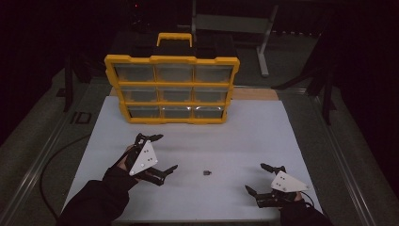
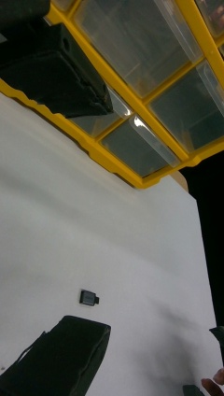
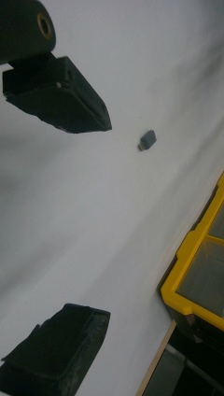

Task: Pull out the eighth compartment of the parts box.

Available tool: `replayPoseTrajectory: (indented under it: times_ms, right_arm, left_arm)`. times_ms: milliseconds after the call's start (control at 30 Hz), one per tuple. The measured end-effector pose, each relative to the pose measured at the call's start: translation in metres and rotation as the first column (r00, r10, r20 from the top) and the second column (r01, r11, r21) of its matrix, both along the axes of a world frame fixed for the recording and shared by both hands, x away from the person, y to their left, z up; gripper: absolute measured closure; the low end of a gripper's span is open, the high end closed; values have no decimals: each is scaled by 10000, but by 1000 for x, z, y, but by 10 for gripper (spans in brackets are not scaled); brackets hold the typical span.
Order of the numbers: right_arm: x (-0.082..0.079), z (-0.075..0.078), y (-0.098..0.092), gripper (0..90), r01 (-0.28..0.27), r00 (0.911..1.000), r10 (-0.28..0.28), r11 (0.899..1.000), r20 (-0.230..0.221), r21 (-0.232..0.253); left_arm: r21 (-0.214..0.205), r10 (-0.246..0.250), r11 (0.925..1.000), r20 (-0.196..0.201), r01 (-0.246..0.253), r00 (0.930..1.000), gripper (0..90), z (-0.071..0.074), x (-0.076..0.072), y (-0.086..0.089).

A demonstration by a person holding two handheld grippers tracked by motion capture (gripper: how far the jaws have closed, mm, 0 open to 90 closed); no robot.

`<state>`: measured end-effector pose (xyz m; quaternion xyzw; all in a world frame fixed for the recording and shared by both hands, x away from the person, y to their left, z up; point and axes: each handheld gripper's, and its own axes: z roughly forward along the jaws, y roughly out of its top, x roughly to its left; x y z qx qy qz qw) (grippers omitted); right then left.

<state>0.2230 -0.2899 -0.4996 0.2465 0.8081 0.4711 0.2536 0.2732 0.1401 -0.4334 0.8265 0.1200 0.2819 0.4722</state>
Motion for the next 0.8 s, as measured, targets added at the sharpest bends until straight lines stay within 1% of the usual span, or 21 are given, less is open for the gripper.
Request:
replayPoseTrajectory:
  times_ms: [100,167,200,300,500,533,600,733,800]
  right_arm:
    - [0,0,0,83,10,10000,-10,10000,0,10]
    - [0,0,0,83,13,10000,-13,10000,1,5]
    - [0,0,0,83,14,10000,-14,10000,6,1]
    - [0,0,0,83,30,10000,-30,10000,-10,9]
    - [0,0,0,83,7,10000,-7,10000,5,-4]
    - [0,0,0,83,12,10000,-12,10000,-13,6]
    - [0,0,0,83,15,10000,-15,10000,-15,6]
    - [0,0,0,83,5,10000,-5,10000,-24,8]
    - [0,0,0,83,5,10000,-5,10000,-26,10]
  left_arm:
    - [146,-71,9999,22,71,10000,0,0,2,-3]
    - [148,-106,9998,-21,107,9999,0,0,4,-6]
    - [238,-149,9996,23,149,9999,0,1,4,-7]
    - [233,-171,9996,120,168,9998,0,0,5,-11]
    - [676,-105,9977,319,83,9994,0,-1,8,-21]
    - [683,-90,9976,310,68,9995,0,-1,8,-22]
    - [757,-32,9971,465,-3,9989,0,1,10,-25]
    - [763,45,9971,351,-71,9994,0,3,16,-27]
    - [854,34,9963,284,-58,9996,0,4,19,-29]
